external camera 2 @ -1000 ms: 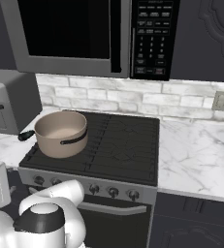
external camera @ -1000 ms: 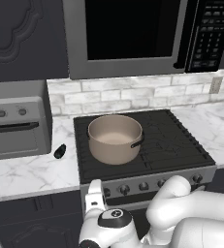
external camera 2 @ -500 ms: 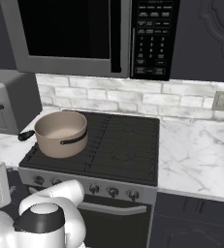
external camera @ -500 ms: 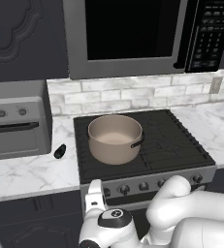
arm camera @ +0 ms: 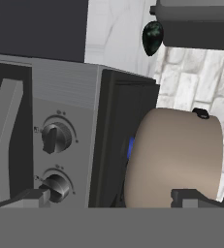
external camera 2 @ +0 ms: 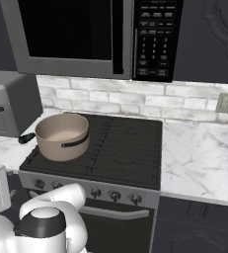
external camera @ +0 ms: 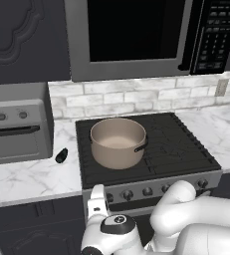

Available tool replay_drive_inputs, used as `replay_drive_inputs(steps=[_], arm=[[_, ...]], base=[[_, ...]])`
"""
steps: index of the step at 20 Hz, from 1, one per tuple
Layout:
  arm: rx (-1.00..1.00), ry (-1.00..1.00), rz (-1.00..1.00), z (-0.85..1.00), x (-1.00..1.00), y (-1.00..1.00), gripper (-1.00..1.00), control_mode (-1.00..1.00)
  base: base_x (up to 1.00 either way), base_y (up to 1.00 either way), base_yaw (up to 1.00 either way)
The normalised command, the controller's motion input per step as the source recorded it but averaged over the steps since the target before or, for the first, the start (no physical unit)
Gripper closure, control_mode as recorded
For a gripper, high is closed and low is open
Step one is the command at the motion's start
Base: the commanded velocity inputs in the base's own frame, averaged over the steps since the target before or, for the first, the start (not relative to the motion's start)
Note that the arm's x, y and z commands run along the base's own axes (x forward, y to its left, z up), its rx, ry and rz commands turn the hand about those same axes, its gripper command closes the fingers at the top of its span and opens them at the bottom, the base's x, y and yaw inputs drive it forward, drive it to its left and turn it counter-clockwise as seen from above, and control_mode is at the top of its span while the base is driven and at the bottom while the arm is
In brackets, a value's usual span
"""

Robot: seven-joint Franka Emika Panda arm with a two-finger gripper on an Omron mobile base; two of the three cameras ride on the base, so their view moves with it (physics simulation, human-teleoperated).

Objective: Turn on the burner for the pot on the stove. Wait thirty seconds for the pot to heat up. Then add the eggplant to the pot.

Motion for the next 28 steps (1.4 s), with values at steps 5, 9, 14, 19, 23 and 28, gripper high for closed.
replay_drive_inputs(steps=[5,9,14,19,23,28], arm=[[0.0,0.0,0.0,0.0,0.0,0.0,-1.0,-1.0],[0.0,0.0,0.0,0.0,0.0,0.0,-1.0,-1.0],[0.0,0.0,0.0,0.0,0.0,0.0,-1.0,-1.0],[0.0,0.0,0.0,0.0,0.0,0.0,-1.0,-1.0],[0.0,0.0,0.0,0.0,0.0,0.0,-1.0,-1.0],[0.0,0.0,0.0,0.0,0.0,0.0,-1.0,-1.0]], base=[[0.0,0.0,0.0],[0.0,0.0,0.0],[0.0,0.0,0.0],[0.0,0.0,0.0],[0.0,0.0,0.0],[0.0,0.0,0.0]])
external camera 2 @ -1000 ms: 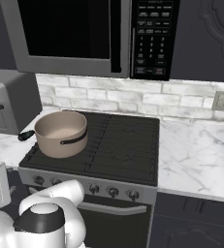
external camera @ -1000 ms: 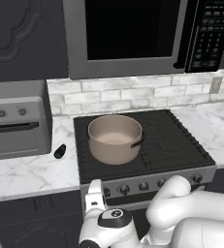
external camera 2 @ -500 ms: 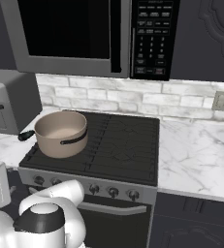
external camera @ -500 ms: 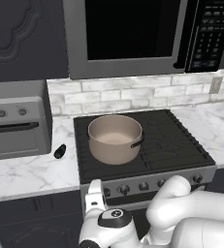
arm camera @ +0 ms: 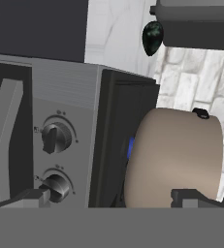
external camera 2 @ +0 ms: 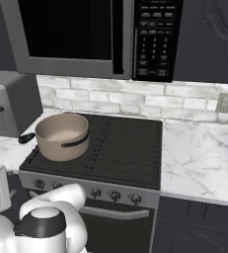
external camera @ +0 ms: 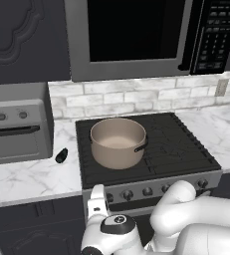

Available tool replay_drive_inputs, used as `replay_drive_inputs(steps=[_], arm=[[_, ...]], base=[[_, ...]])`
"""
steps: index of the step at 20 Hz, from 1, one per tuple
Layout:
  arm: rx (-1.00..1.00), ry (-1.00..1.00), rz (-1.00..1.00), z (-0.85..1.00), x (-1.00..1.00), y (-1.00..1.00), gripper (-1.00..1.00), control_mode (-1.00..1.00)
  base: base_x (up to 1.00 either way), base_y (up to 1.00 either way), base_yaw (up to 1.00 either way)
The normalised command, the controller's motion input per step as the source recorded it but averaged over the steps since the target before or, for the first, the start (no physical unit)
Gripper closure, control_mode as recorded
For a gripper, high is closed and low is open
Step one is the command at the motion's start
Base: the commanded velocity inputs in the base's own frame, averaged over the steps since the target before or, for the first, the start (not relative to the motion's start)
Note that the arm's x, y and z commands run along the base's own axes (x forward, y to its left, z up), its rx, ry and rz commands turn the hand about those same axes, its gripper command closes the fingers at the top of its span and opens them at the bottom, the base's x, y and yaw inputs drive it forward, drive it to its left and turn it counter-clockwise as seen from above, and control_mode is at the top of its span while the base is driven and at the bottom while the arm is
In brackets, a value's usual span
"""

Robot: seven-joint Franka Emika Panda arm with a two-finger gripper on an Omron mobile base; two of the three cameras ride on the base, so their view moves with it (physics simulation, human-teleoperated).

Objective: Turn on the burner for the pot on the stove. Wait thirty seconds for the pot to heat up. Then add the eggplant to the pot.

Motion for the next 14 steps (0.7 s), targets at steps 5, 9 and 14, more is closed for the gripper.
replay_drive_inputs(steps=[5,9,14], arm=[[0.0,0.0,0.0,0.0,0.0,0.0,-1.0,-1.0],[0.0,0.0,0.0,0.0,0.0,0.0,-1.0,-1.0],[0.0,0.0,0.0,0.0,0.0,0.0,-1.0,-1.0]], base=[[0.0,0.0,0.0],[0.0,0.0,0.0],[0.0,0.0,0.0]])
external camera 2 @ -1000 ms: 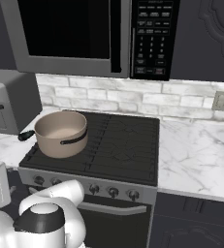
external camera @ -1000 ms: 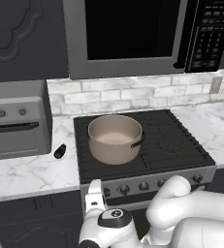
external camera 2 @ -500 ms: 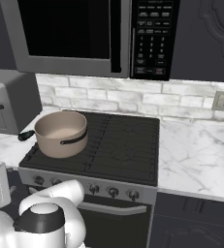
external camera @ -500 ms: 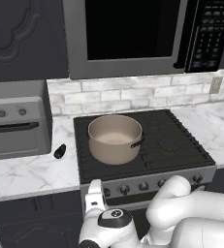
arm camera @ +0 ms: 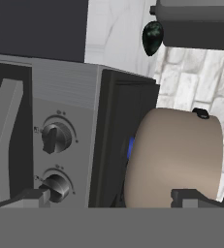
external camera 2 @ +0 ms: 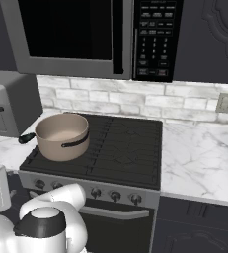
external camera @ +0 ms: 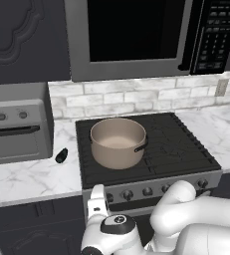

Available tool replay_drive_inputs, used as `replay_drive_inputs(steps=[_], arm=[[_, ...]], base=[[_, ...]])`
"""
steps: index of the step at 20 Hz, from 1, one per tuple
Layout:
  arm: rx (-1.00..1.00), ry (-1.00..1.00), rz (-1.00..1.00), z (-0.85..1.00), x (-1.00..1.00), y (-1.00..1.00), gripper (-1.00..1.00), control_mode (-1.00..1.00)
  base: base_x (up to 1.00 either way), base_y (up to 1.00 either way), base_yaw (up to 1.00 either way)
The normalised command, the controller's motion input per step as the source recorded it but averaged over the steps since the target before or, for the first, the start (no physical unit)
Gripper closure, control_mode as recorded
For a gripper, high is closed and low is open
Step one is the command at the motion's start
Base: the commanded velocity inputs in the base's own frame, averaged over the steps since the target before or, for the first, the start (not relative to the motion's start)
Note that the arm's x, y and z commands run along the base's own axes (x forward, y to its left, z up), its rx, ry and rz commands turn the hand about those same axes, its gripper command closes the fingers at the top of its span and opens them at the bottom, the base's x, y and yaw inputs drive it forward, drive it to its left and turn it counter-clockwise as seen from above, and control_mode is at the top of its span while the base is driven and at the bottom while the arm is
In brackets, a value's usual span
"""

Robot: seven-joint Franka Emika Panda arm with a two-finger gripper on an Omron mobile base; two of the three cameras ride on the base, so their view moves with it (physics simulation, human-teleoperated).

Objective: Turn on the burner for the pot on the stove. Wait thirty seconds for the pot to heat up. Then add the eggplant to the pot.

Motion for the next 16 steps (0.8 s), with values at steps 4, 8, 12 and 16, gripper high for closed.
replay_drive_inputs(steps=[4,8,12,16], arm=[[0.0,0.0,0.0,0.0,0.0,0.0,-1.0,-1.0],[0.0,0.0,0.0,0.0,0.0,0.0,-1.0,-1.0],[0.0,0.0,0.0,0.0,0.0,0.0,-1.0,-1.0],[0.0,0.0,0.0,0.0,0.0,0.0,-1.0,-1.0]], base=[[0.0,0.0,0.0],[0.0,0.0,0.0],[0.0,0.0,0.0],[0.0,0.0,0.0]])
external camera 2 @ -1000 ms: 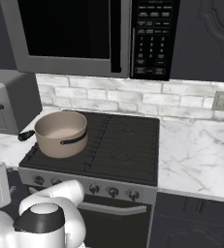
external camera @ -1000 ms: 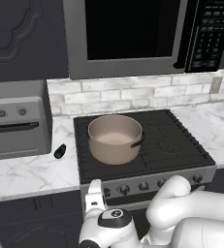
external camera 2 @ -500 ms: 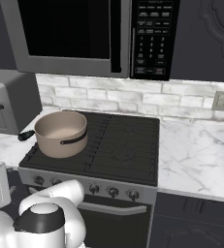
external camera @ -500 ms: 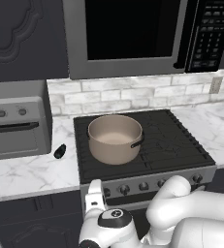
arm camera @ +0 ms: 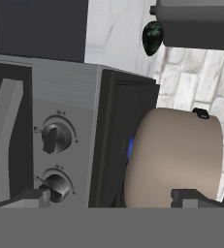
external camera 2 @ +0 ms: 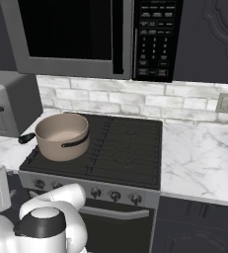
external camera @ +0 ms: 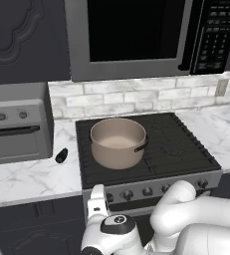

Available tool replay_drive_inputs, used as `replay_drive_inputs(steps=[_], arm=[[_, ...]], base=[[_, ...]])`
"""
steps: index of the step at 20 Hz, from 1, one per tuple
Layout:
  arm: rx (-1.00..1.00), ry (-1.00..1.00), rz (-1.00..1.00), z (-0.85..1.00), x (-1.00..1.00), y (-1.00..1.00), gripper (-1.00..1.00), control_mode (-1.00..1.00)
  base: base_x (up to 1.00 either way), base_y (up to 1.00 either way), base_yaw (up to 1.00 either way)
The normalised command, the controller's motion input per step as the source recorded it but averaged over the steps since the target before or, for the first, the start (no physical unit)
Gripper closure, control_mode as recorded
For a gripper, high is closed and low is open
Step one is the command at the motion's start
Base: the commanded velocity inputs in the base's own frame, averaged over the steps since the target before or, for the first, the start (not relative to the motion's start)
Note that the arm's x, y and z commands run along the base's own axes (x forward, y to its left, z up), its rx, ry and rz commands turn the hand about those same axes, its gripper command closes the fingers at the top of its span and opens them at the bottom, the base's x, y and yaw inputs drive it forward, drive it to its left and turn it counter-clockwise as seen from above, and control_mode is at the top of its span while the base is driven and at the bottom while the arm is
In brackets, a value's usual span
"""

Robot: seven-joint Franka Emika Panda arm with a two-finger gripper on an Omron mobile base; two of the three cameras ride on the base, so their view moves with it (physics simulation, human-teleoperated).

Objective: Turn on the burner for the pot on the stove. Wait thirty seconds for the pot to heat up. Then add the eggplant to the pot.

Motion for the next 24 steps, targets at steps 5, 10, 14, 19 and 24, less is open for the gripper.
replay_drive_inputs(steps=[5,10,14,19,24], arm=[[0.0,0.0,0.0,0.0,0.0,0.0,-1.0,-1.0],[0.0,0.0,0.0,0.0,0.0,0.0,-1.0,-1.0],[0.0,0.0,0.0,0.0,0.0,0.0,-1.0,-1.0],[0.0,0.0,0.0,0.0,0.0,0.0,-1.0,-1.0],[0.0,0.0,0.0,0.0,0.0,0.0,-1.0,-1.0]], base=[[0.0,0.0,0.0],[0.0,0.0,0.0],[0.0,0.0,0.0],[0.0,0.0,0.0],[0.0,0.0,0.0]])
